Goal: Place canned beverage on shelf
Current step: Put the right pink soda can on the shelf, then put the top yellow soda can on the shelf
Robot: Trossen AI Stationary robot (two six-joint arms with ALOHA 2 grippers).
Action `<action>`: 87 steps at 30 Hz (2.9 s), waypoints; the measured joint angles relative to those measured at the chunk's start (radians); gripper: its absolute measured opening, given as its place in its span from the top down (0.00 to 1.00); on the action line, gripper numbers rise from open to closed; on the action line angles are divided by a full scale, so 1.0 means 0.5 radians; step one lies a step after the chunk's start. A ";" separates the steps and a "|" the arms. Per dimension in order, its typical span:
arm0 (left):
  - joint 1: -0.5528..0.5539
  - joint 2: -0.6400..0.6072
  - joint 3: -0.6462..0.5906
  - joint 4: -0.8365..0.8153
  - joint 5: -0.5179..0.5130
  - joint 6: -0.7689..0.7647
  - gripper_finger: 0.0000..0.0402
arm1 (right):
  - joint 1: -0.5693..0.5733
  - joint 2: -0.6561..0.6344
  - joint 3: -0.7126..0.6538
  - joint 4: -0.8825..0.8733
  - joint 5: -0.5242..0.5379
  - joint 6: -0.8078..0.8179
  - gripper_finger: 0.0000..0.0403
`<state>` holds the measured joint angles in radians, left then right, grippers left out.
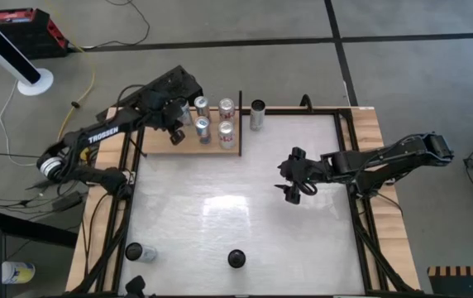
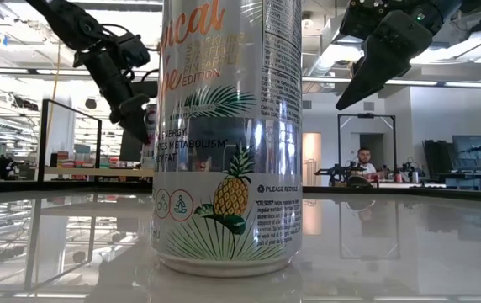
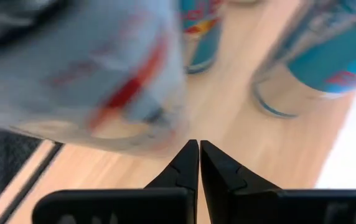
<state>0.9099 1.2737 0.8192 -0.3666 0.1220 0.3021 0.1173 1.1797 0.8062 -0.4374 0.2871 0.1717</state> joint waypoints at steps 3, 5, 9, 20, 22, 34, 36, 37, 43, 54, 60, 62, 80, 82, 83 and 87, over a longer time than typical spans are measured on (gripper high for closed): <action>-0.051 -0.022 0.000 -0.040 0.007 -0.017 1.00 | 0.000 0.000 0.000 -0.001 0.000 0.000 0.16; -0.096 -0.026 -0.010 -0.005 0.006 -0.027 1.00 | 0.000 0.000 0.000 -0.002 0.000 0.000 0.16; -0.173 -0.026 -0.011 0.074 -0.053 -0.048 1.00 | 0.000 0.000 0.000 -0.003 0.000 0.007 0.16; -0.252 -0.026 -0.011 0.171 -0.375 -0.092 1.00 | 0.000 0.000 0.000 -0.007 -0.001 0.009 0.16; -0.252 -0.025 -0.011 0.197 -0.378 -0.093 1.00 | 0.000 0.000 0.000 -0.007 -0.001 0.009 0.16; -0.249 -0.025 -0.011 0.284 -0.454 -0.105 1.00 | 0.000 0.000 0.000 -0.005 -0.002 0.013 0.16; -0.249 -0.025 -0.011 0.284 -0.476 -0.105 1.00 | 0.000 0.000 0.000 -0.005 -0.002 0.013 0.16; -0.249 -0.025 -0.011 0.284 -0.477 -0.105 1.00 | 0.000 0.000 0.000 -0.003 -0.002 0.013 0.16; -0.249 -0.025 -0.011 0.301 -0.482 -0.107 1.00 | 0.000 0.000 -0.001 0.005 -0.002 0.013 0.16; -0.248 -0.025 -0.011 0.399 -0.500 -0.108 1.00 | 0.030 0.000 -0.001 0.008 -0.002 0.074 0.16; -0.248 -0.026 -0.011 0.397 -0.445 -0.091 1.00 | 0.101 0.000 0.000 0.011 0.010 0.075 0.16; -0.258 -0.052 -0.011 0.368 -0.391 -0.092 1.00 | 0.109 0.000 0.000 0.011 0.011 0.074 0.16; -0.899 -0.620 -0.085 0.209 -0.367 -0.253 1.00 | -0.705 0.028 -0.002 0.626 0.051 -0.179 0.16; -0.998 -0.662 -0.215 0.420 -0.376 -0.236 1.00 | -0.880 0.076 -0.001 0.769 -0.087 -0.195 0.16; -1.039 -0.684 -0.291 0.538 -0.377 -0.232 1.00 | -0.960 0.107 -0.001 0.846 -0.156 -0.216 0.16; -1.159 -0.796 -0.549 0.927 -0.381 -0.096 1.00 | -1.206 0.262 -0.001 1.156 -0.389 -0.337 0.16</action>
<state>0.3303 0.8758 0.5445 0.0969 -0.0685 0.2539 -0.4855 1.3109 0.8059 0.1404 0.0924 0.0034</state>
